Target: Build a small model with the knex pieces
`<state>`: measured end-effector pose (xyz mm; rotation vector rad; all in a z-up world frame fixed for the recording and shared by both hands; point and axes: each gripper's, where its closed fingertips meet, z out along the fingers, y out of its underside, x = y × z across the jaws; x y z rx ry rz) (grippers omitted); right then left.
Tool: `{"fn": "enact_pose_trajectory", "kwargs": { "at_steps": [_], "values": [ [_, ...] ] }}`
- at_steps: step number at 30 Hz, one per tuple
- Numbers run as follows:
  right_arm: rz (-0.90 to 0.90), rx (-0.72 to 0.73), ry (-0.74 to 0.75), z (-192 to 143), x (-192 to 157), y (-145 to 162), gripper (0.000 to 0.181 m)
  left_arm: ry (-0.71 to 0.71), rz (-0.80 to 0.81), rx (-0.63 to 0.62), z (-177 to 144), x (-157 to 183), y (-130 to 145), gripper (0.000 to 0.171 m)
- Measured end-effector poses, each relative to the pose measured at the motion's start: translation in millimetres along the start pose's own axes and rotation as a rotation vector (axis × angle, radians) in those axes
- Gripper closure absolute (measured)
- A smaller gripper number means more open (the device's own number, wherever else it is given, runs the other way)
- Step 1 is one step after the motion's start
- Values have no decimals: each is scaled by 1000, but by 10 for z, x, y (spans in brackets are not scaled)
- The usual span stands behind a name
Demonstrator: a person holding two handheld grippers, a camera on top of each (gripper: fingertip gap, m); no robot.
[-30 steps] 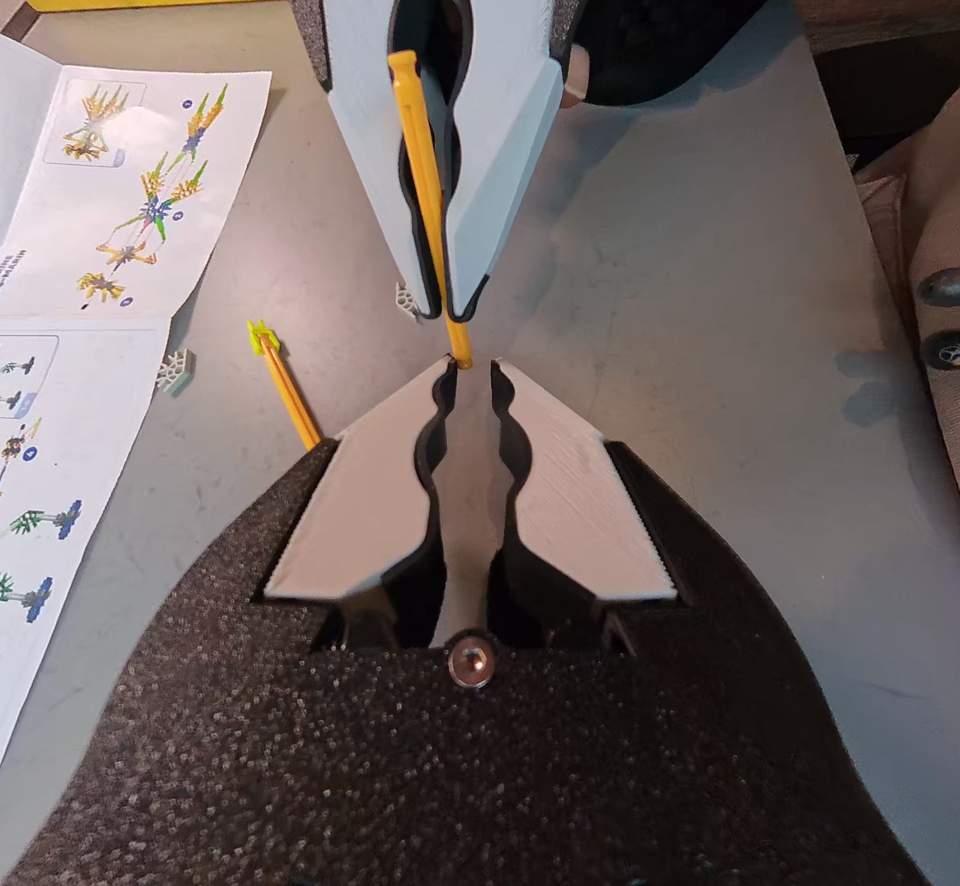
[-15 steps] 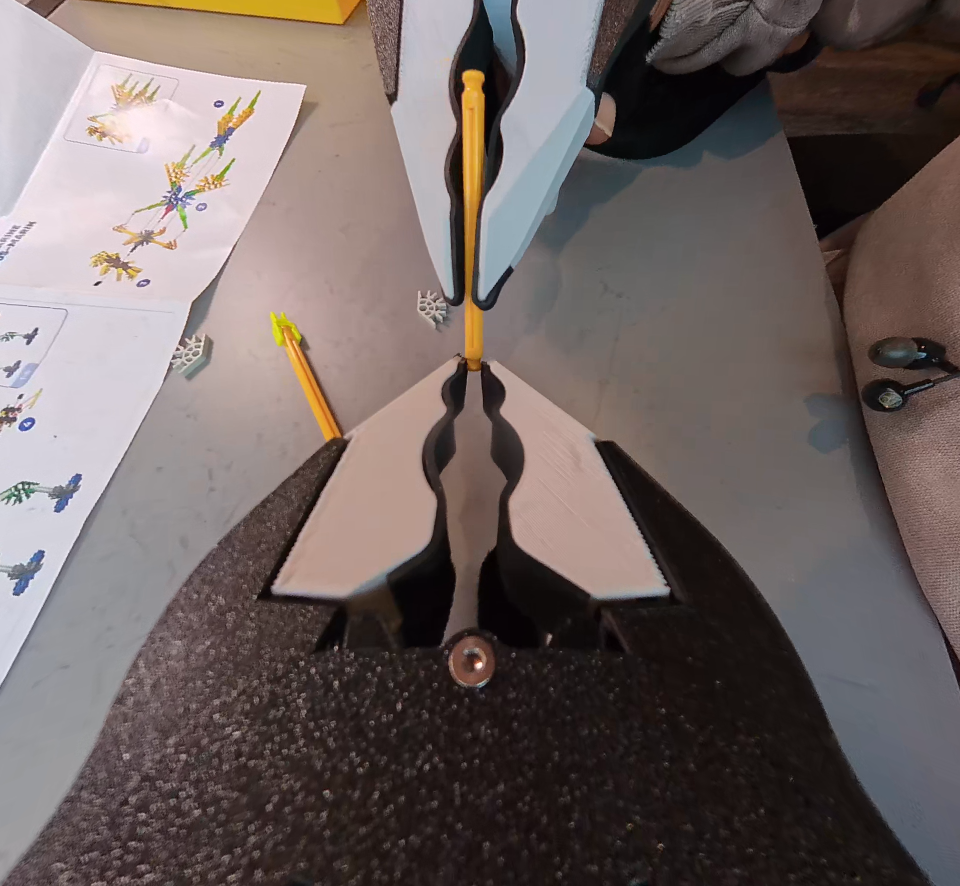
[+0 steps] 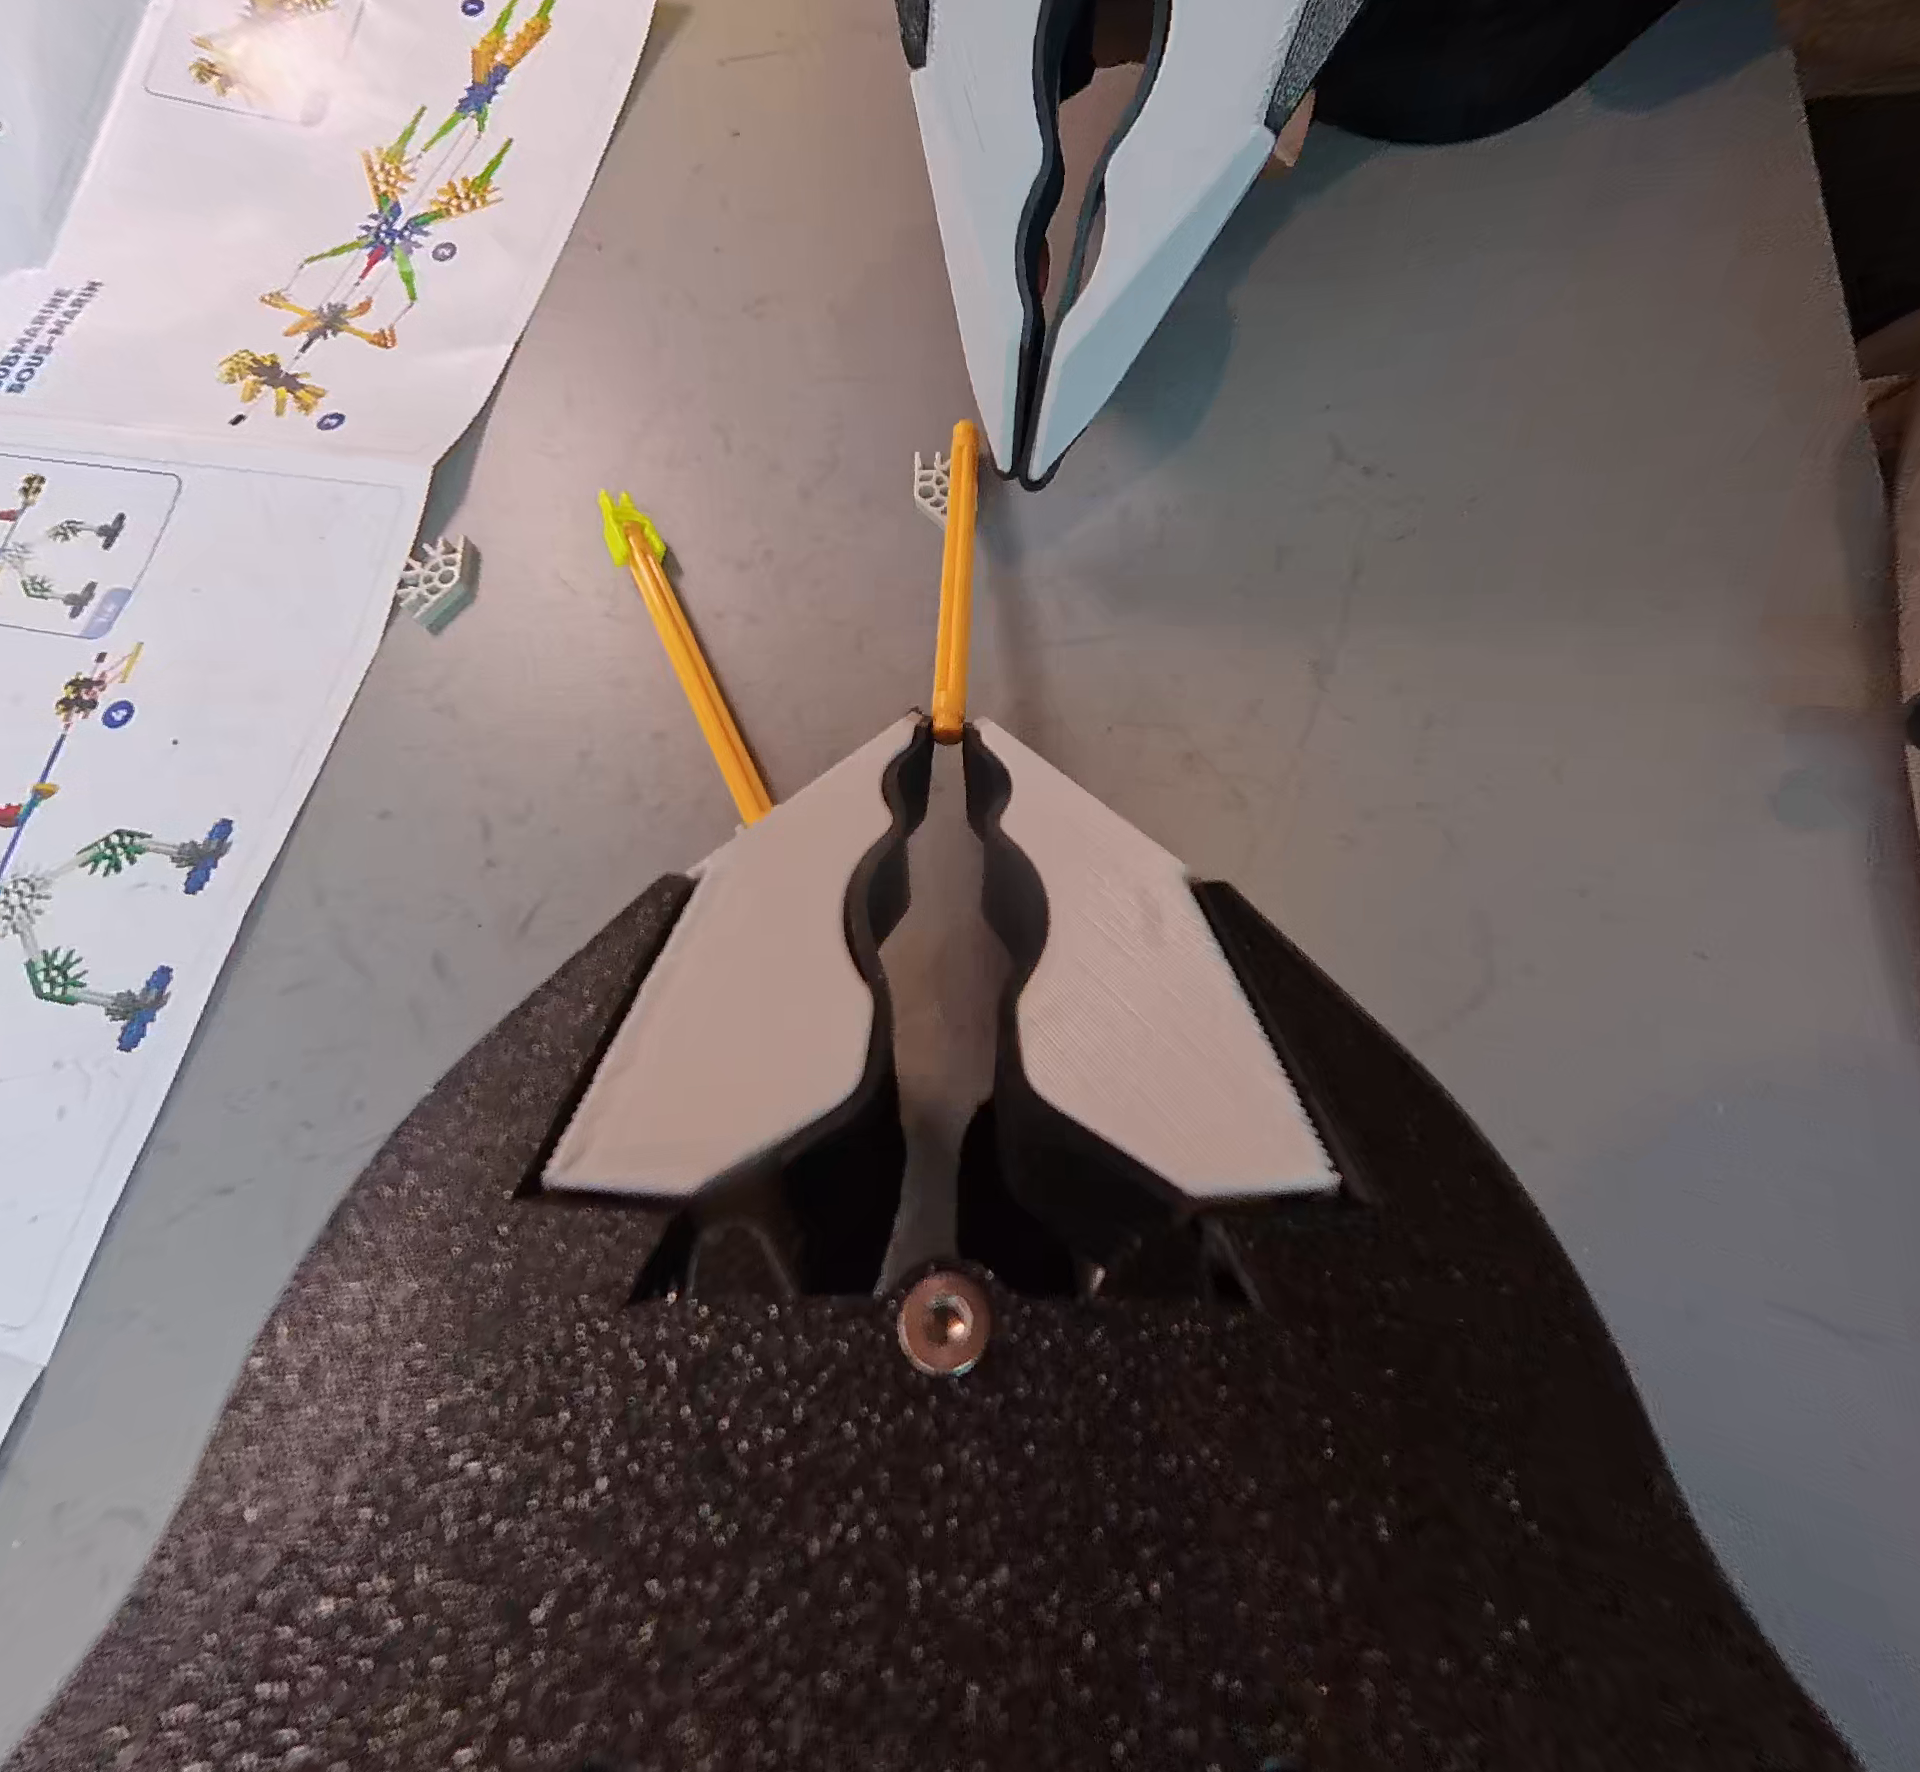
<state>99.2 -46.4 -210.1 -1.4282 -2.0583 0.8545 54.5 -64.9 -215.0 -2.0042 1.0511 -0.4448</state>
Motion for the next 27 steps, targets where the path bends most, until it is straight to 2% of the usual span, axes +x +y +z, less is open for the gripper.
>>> {"fn": "enact_pose_trajectory", "kwargs": {
  "at_steps": [4, 7, 11, 18, 22, 25, 27],
  "values": [
    [-14, 16, 33, -80, 119, -100, 176, 8, 2, 4, -58, -34, 4, 156],
    [-37, 21, 91, -123, 300, -223, 174, -13, -40, 36, -191, -185, -21, 152],
    [-157, -71, 129, 54, 437, -294, 169, -49, -95, -19, -284, -401, 152, 147],
    [-327, -250, 0, 535, 473, -319, 157, -9, -97, -82, -195, -327, 291, 147],
    [-235, -310, -214, 584, 358, -293, 174, -3, -96, -85, -166, -297, 296, 149],
    [-249, -283, -220, 596, 390, -340, 176, -12, -108, -57, -204, -334, 256, 149],
    [-246, -193, -191, 571, 390, -454, 176, -37, -144, -6, -280, -422, 184, 148]
  ]
}}
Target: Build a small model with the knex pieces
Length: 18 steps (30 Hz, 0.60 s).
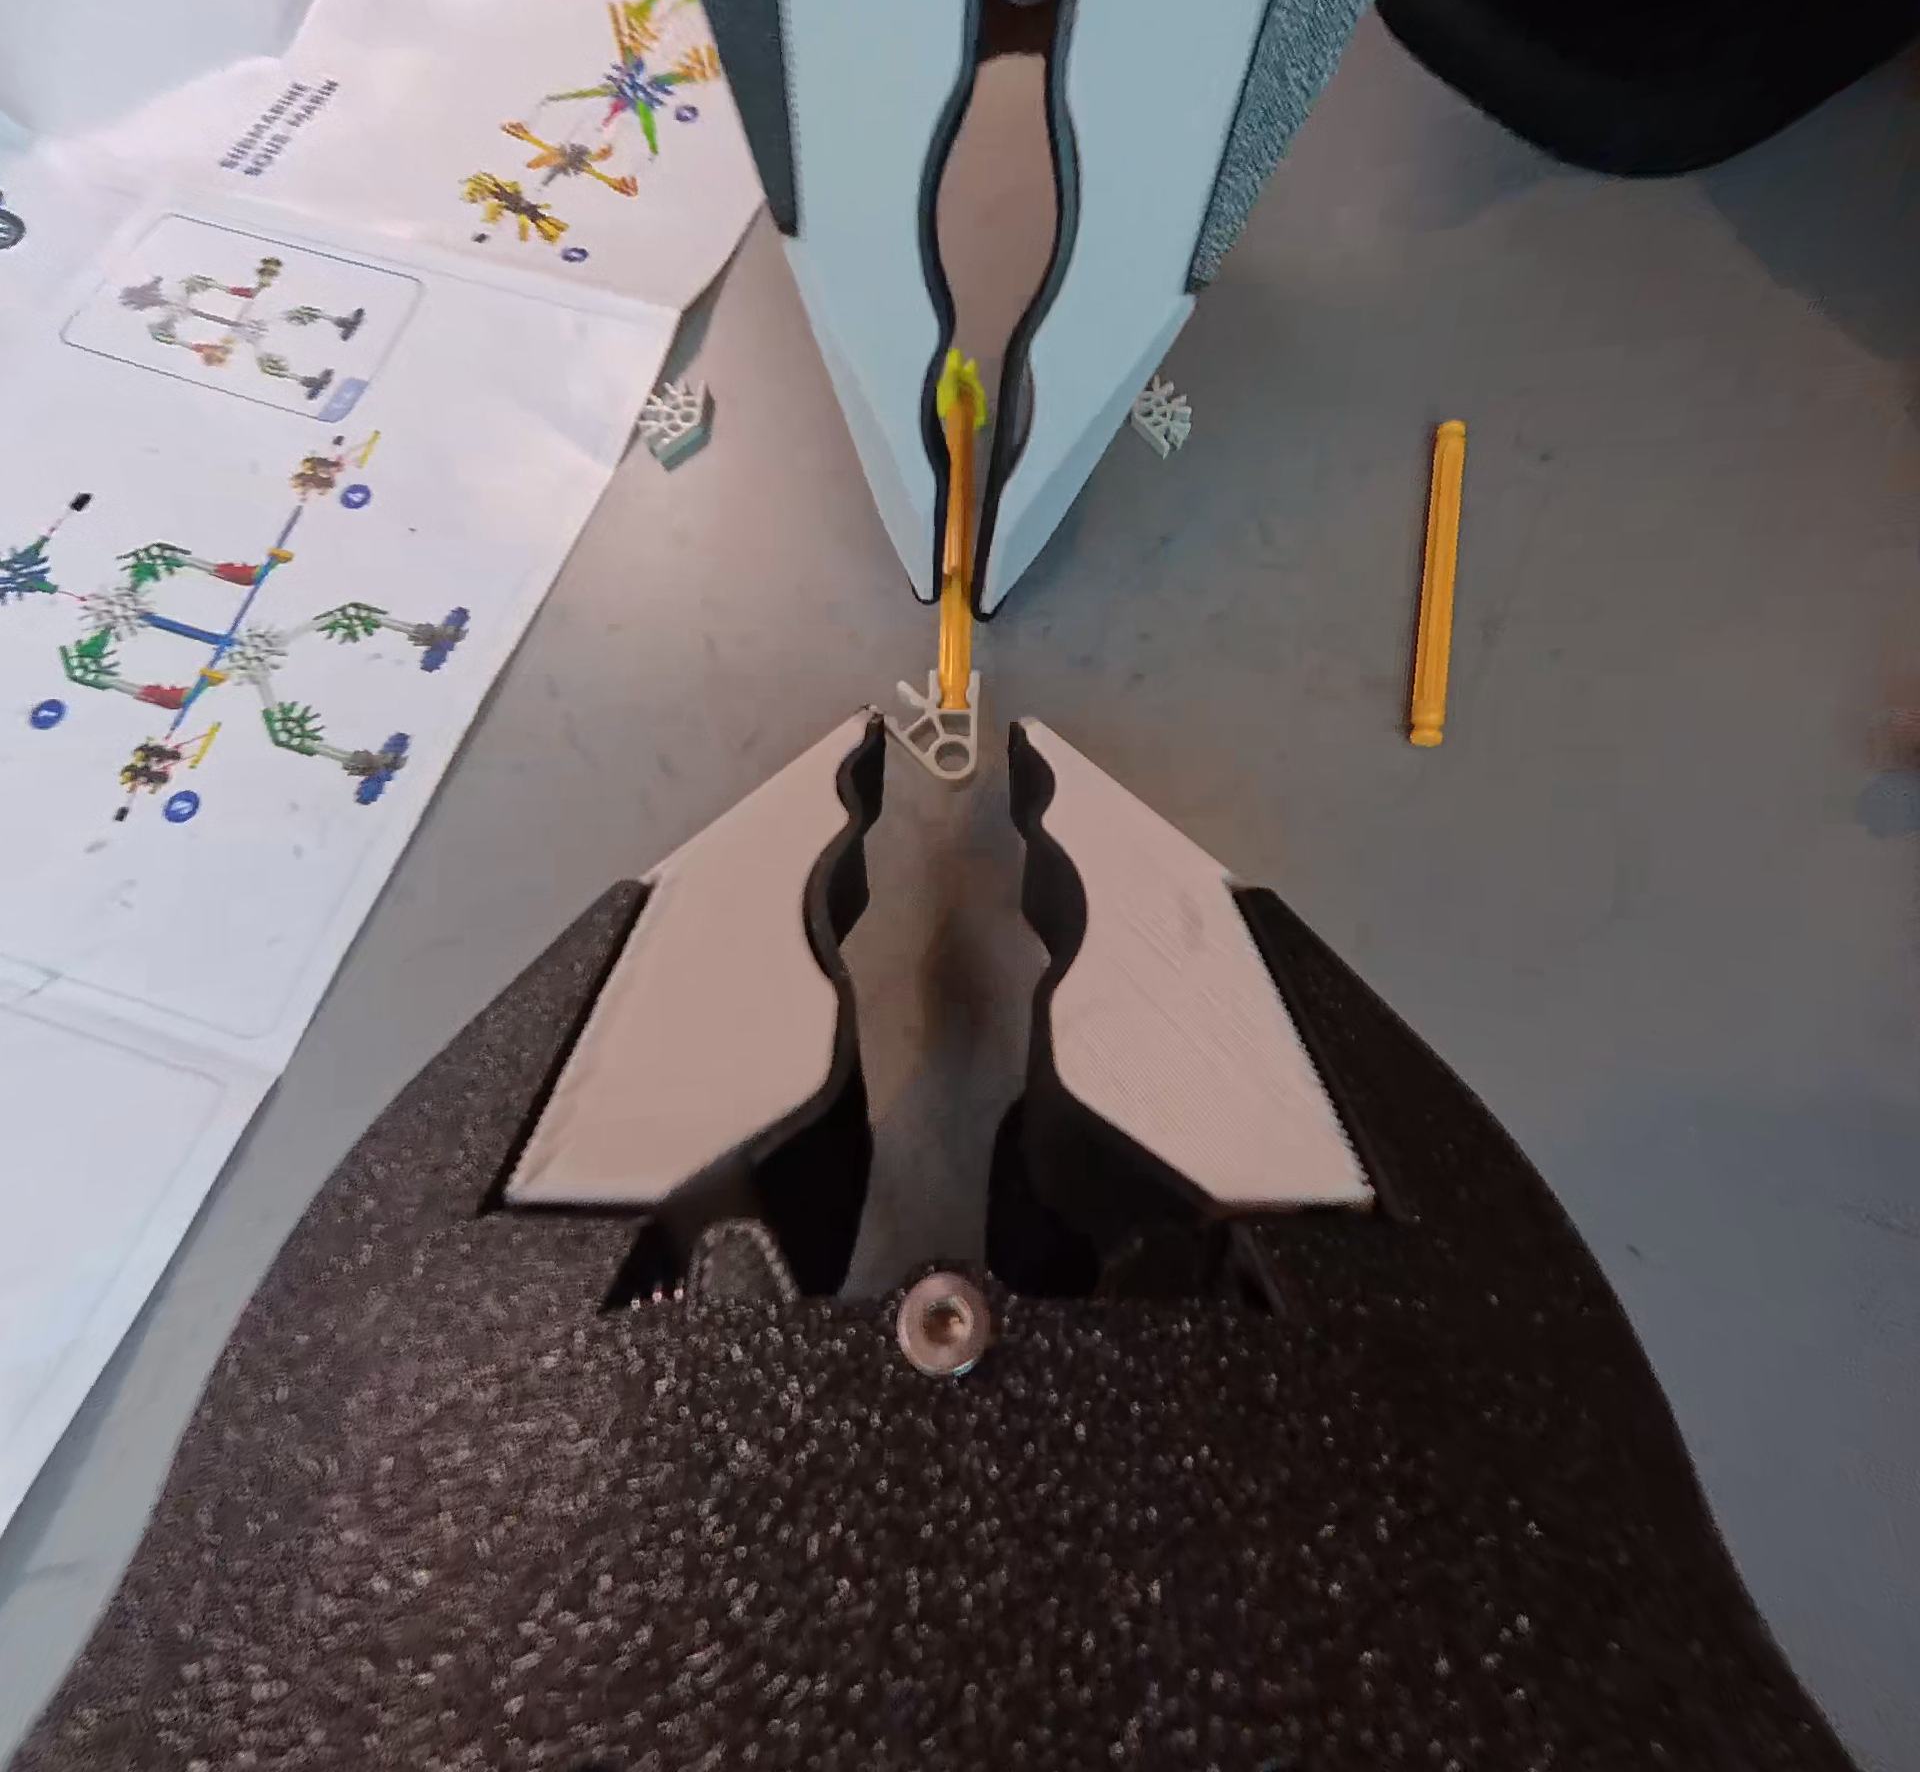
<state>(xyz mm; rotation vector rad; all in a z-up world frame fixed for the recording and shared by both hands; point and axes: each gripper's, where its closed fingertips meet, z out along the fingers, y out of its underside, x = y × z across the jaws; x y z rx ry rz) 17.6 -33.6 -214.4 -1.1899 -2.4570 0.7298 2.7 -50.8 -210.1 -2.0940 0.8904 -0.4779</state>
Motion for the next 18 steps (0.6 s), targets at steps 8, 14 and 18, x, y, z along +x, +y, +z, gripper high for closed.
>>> {"fn": "enact_pose_trajectory", "kwargs": {
  "at_steps": [8, 14, 18],
  "values": [
    [-91, 391, 344, -423, 51, -388, 176, 169, -274, 366, -319, 3, -534, 152],
    [-143, 350, 429, -337, -44, -355, 176, 71, -78, 364, -318, 107, -585, 166],
    [-216, 242, 472, -266, -67, -314, 174, -91, 209, 278, -244, 235, -575, 166]
  ]
}}
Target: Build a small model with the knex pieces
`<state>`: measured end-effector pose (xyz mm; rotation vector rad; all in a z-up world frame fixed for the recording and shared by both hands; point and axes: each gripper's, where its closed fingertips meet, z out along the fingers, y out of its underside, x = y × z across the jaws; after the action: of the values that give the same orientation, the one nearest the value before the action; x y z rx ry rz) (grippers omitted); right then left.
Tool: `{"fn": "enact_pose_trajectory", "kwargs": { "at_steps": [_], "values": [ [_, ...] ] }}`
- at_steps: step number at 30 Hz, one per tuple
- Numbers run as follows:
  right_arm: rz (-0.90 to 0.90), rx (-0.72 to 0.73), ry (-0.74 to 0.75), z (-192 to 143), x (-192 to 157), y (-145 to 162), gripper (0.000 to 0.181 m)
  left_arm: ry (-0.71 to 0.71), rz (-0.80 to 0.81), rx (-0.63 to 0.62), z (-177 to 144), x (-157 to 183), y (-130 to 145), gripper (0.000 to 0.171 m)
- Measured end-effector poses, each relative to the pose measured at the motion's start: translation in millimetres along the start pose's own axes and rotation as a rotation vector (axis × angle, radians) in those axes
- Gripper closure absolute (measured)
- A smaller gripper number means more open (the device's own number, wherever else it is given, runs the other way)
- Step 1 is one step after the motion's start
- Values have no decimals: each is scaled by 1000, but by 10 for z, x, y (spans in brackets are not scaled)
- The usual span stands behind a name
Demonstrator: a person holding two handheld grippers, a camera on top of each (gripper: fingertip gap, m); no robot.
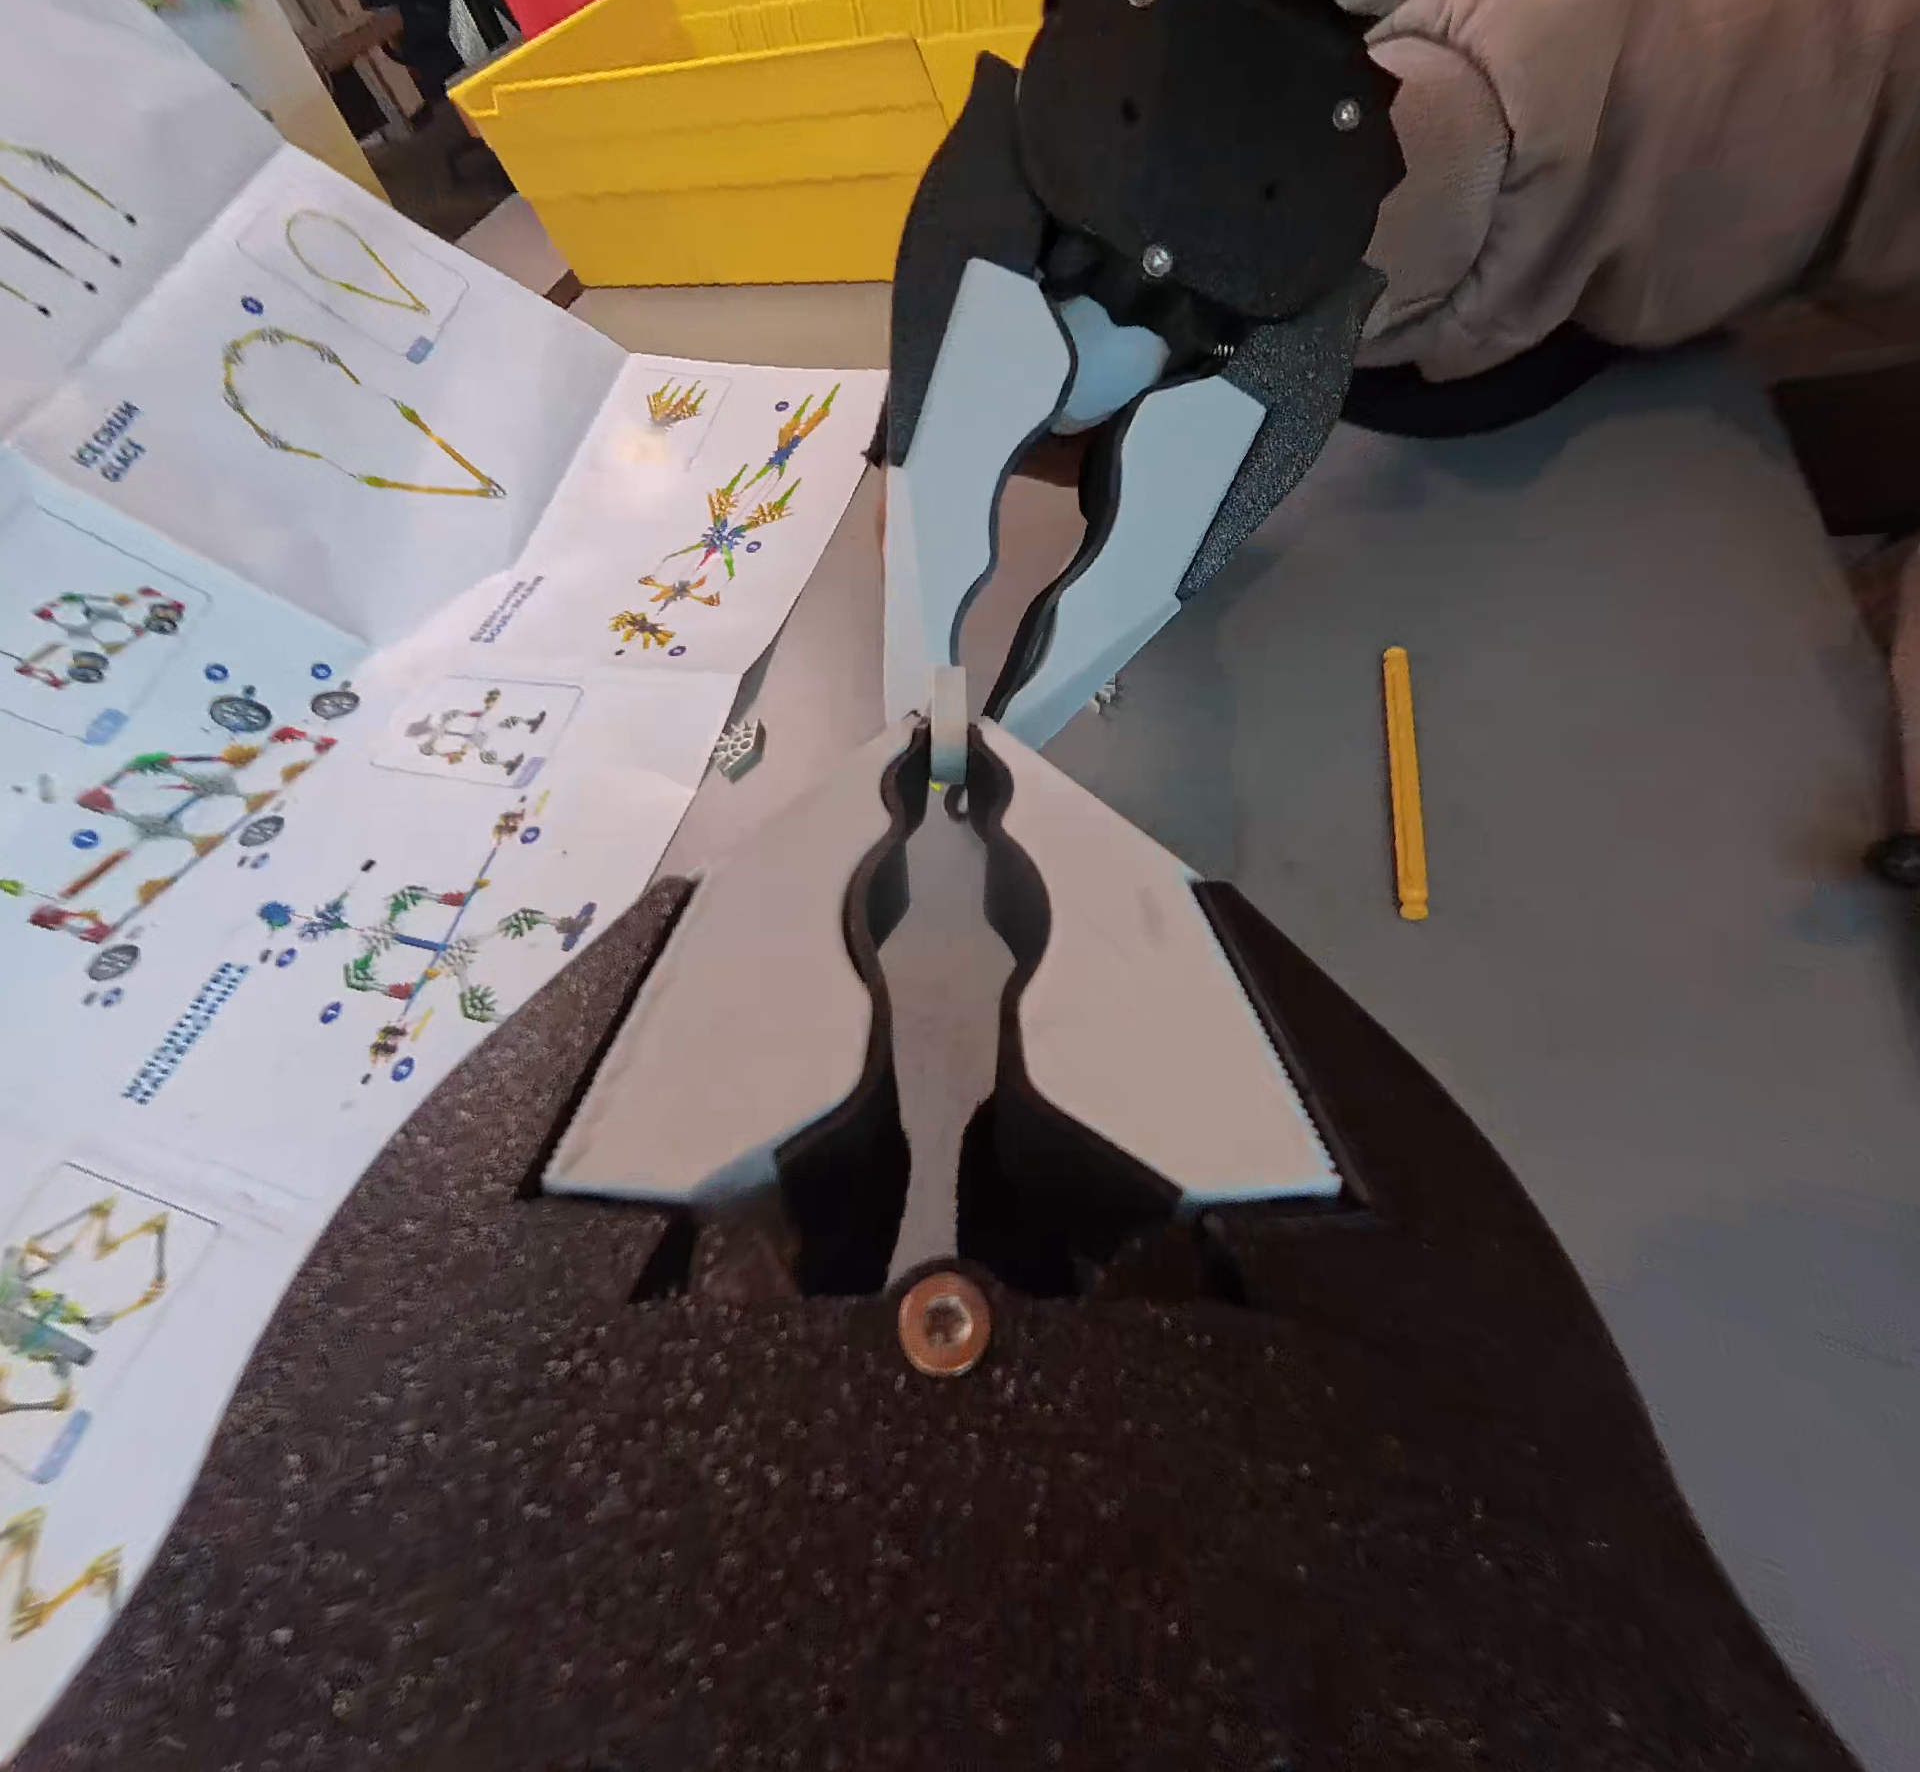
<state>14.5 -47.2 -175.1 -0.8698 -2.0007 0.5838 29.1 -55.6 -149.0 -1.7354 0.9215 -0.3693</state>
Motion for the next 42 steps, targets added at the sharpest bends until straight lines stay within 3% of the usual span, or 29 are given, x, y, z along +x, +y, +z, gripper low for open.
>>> {"fn": "enact_pose_trajectory", "kwargs": {
  "at_steps": [6, 10, 15, 23, 25, 32, 35, 39, 42],
  "values": [
    [-102, -80, 35, 42, -92, 54, 177, -118, 349, -124, 76, 161, 53, 166],
    [-124, -128, 110, 36, -126, 112, 176, -144, 471, -169, 124, 231, 100, 166],
    [-19, -182, 174, 23, -162, 208, 172, -111, 456, -201, 186, 314, 148, 164],
    [29, -274, 287, -21, -39, 364, 176, -191, 244, -218, 252, 238, 30, 165],
    [-17, -246, 294, -2, -36, 328, 177, -176, 196, -193, 269, 256, 2, 163],
    [-80, -4, 110, 61, -255, 111, 177, 47, 212, -40, 268, 495, -36, 153],
    [-121, -16, 92, 20, -272, 145, 177, 40, 328, -61, 189, 418, 86, 152],
    [-246, -24, 61, -28, -421, 119, 177, 50, 194, -196, 222, 200, 400, 148],
    [-394, -82, 54, -31, -488, 166, 175, 95, 228, -228, 296, 259, 470, 150]
  ]
}}
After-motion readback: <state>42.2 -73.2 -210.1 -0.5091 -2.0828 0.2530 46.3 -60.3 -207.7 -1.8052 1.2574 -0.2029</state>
